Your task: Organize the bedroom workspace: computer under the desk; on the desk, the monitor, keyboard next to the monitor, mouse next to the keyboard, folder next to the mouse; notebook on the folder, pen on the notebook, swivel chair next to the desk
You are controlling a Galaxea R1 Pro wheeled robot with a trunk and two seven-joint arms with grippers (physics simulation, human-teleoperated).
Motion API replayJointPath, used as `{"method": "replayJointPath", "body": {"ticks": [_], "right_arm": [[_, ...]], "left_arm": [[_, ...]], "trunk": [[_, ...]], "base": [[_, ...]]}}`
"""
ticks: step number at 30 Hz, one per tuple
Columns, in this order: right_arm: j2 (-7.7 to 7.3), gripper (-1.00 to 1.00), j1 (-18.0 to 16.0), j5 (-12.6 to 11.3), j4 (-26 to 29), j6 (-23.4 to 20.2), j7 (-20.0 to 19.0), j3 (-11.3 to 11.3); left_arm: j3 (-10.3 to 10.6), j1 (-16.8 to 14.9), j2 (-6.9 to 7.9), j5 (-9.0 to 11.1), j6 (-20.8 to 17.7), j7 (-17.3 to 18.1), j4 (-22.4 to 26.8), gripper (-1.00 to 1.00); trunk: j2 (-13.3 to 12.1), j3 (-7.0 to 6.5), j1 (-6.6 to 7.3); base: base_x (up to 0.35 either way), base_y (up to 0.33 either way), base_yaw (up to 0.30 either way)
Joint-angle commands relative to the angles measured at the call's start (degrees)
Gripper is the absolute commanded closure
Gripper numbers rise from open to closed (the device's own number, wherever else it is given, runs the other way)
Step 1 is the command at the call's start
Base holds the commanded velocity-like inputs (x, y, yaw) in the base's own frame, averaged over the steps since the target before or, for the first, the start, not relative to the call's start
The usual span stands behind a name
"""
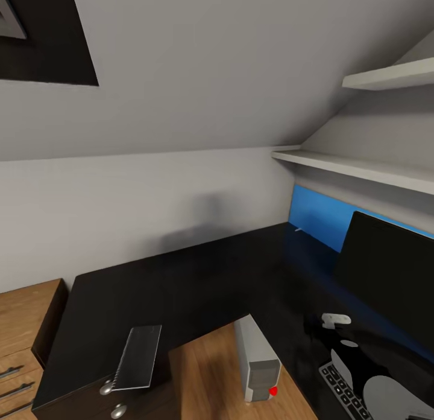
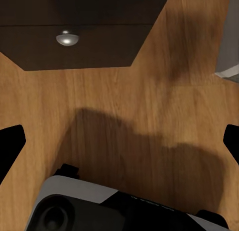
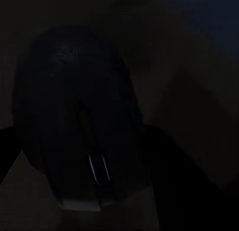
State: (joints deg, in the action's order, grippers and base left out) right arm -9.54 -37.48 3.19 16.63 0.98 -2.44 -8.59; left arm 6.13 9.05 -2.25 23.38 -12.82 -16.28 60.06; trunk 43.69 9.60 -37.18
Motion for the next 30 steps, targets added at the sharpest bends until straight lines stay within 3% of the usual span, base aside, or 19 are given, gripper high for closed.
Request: {"method": "replayJointPath", "body": {"ticks": [1,16,30], "right_arm": [[0.04,1.00,0.0,0.1,0.0,0.1,-0.3,-0.5],[0.05,1.00,0.0,0.1,-0.1,0.1,-0.3,-0.5],[0.06,1.00,-0.1,0.3,-0.3,-0.3,0.9,-0.5]], "left_arm": [[0.1,0.0,0.00,0.5,-0.2,-0.4,0.1,-1.00],[0.1,0.0,-0.07,0.4,-0.2,-0.5,-0.7,-1.00],[0.2,0.0,0.07,0.4,-0.2,-0.5,-4.7,-1.00]], "trunk": [[0.5,0.26,-0.24],[6.5,2.95,-3.54],[6.5,2.95,-3.54]], "base": [[0.000,0.000,0.000],[0.000,0.000,0.000],[-0.028,0.000,0.000]]}}
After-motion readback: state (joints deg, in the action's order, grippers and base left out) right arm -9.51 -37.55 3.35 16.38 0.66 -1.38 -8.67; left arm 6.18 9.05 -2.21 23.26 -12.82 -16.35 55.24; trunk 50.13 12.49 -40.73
